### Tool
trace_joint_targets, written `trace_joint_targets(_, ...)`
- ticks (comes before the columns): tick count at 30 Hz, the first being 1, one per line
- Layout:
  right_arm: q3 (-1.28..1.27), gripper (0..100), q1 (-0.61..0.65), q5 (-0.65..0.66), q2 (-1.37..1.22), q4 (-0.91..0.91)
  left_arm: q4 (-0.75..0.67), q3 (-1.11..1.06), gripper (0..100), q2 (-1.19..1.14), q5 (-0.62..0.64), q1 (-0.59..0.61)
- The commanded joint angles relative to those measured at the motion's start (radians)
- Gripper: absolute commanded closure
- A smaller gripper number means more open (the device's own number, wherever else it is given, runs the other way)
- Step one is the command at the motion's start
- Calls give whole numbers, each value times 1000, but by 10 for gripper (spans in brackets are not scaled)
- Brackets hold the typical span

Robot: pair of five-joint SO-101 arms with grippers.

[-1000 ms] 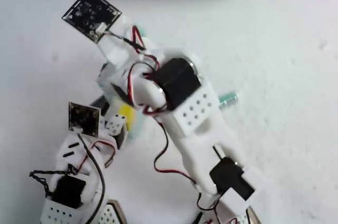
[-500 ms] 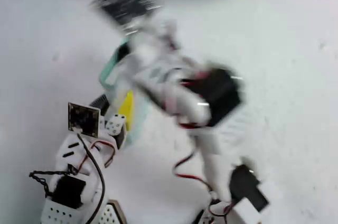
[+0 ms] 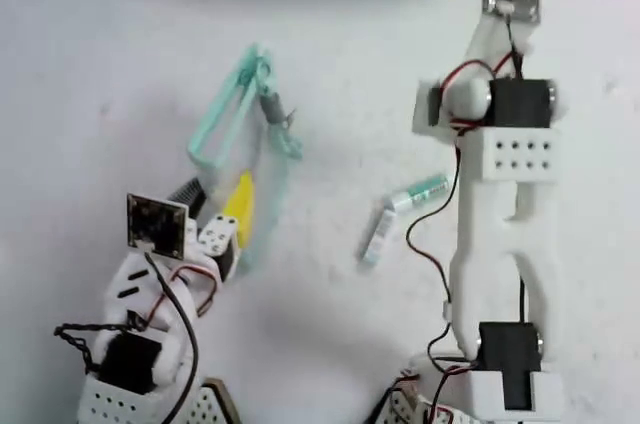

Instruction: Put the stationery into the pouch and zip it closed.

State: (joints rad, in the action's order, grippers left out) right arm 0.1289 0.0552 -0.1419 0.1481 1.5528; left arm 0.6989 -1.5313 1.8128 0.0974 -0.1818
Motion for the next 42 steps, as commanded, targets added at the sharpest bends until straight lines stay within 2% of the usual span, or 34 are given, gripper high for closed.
trace_joint_targets(1,-227,799,-16,-14,25,-185,12,14,775,10,8,7)
trace_joint_targets(7,-499,801,-45,-189,25,-438,17,14,775,10,8,5)
trace_joint_targets(11,-582,801,-54,-193,24,-570,17,14,775,10,8,5)
trace_joint_targets(16,-624,801,-53,-196,5,-596,21,14,775,10,8,5)
trace_joint_targets(21,-605,803,-53,-199,-137,-674,23,14,775,10,8,5)
trace_joint_targets(25,-506,830,-54,-196,-254,-647,23,14,775,10,8,5)
trace_joint_targets(28,-439,988,-54,-193,-329,-613,23,14,775,10,8,5)
trace_joint_targets(33,-377,887,-54,-192,-429,-602,21,14,775,10,8,5)
trace_joint_targets(37,-330,981,-54,-190,-447,-536,23,14,775,10,8,5)
trace_joint_targets(42,-327,984,-54,-124,-440,-530,23,14,775,10,8,5)
